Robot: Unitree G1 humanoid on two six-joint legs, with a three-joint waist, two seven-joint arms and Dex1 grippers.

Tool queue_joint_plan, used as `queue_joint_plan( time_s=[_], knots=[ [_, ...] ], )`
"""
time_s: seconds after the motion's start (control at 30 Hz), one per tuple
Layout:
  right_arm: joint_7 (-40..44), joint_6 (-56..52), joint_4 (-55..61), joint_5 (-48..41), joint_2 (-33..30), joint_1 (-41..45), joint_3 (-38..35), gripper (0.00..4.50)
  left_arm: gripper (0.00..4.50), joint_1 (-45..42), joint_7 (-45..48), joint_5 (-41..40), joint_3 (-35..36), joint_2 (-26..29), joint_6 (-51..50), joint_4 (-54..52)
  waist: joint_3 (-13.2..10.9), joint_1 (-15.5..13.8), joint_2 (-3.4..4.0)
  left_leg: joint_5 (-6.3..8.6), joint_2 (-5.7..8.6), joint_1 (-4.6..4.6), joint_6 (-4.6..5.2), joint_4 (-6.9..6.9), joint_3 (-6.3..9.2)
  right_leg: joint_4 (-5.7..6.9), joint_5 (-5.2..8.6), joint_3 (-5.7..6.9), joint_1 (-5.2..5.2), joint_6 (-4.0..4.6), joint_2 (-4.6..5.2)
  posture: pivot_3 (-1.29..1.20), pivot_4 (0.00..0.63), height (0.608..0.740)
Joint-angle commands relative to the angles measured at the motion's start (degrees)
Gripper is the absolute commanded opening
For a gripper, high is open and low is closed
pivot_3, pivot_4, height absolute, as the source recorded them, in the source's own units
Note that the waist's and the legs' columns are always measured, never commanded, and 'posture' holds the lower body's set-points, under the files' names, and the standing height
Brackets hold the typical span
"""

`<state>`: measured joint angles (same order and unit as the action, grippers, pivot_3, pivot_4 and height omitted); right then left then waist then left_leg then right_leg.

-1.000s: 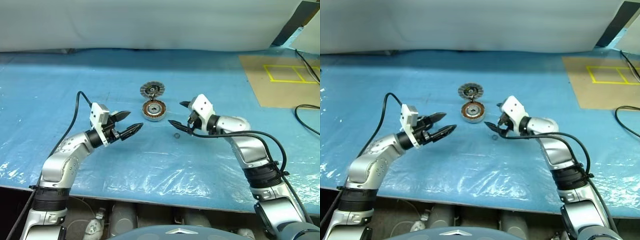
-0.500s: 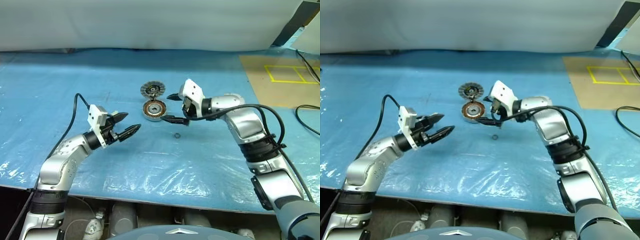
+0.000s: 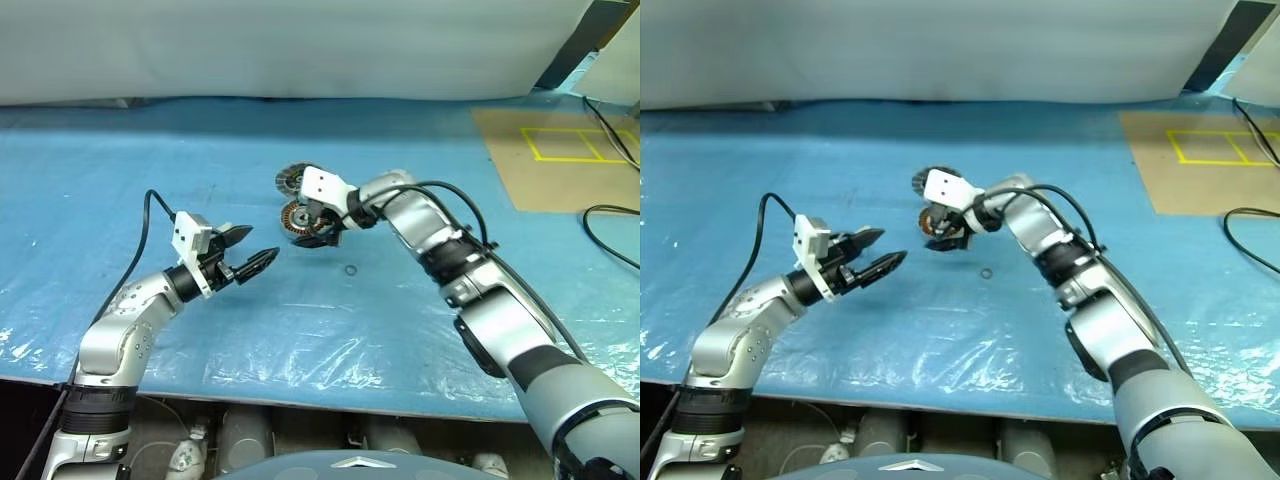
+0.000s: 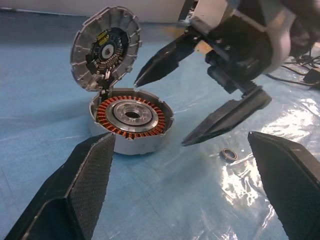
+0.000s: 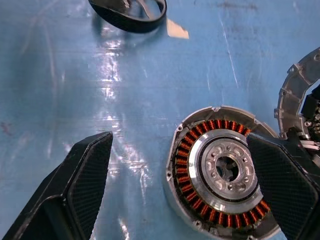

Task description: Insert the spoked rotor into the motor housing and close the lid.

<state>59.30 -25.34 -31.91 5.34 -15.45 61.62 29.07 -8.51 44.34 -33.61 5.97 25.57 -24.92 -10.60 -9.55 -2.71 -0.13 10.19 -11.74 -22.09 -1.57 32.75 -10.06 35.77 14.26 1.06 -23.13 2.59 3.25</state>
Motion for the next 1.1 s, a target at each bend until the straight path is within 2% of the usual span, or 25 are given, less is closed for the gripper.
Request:
queue_joint_plan(
  time_s=[0.03,0.37,0.8,1.1],
  knots=[
    [1.2,-0.3,-5.0,3.2,0.9,3.5,1.8,4.5,4.46,0.2,-0.5,-0.7,0.3,-0.3,-0.2,-2.0,0.0,-0.2,0.0,0.0,0.0,-0.03,0.0,0.0,0.0,0.0,0.0,0.04,0.0,0.0,0.01,0.0,0.15,0.74],
    [0.9,-0.6,-7.1,8.3,1.2,2.8,3.4,4.5,4.46,2.9,-2.6,-0.1,-1.5,-4.2,0.6,-3.7,0.0,-0.2,-0.01,0.0,-0.07,-0.17,0.03,0.0,0.04,0.09,0.0,0.21,-0.07,0.05,0.0,0.0,0.15,0.74],
    [1.6,3.5,-4.3,9.8,1.5,3.1,2.5,4.5,4.46,4.0,-3.2,0.1,-2.1,-4.4,0.1,-4.8,0.0,-0.2,0.0,-0.01,-0.07,-0.15,0.05,0.1,0.03,0.09,-0.02,0.17,-0.05,0.08,0.0,0.0,0.15,0.74],
    [2.1,1.9,-4.3,10.8,3.5,-0.5,3.3,4.5,4.46,4.0,-3.1,0.3,-2.5,-4.3,0.3,-4.6,0.0,-0.1,0.0,0.0,-0.08,-0.1,0.05,0.11,0.03,0.14,-0.03,0.17,-0.05,0.08,0.0,0.0,0.15,0.74]
  ],
)
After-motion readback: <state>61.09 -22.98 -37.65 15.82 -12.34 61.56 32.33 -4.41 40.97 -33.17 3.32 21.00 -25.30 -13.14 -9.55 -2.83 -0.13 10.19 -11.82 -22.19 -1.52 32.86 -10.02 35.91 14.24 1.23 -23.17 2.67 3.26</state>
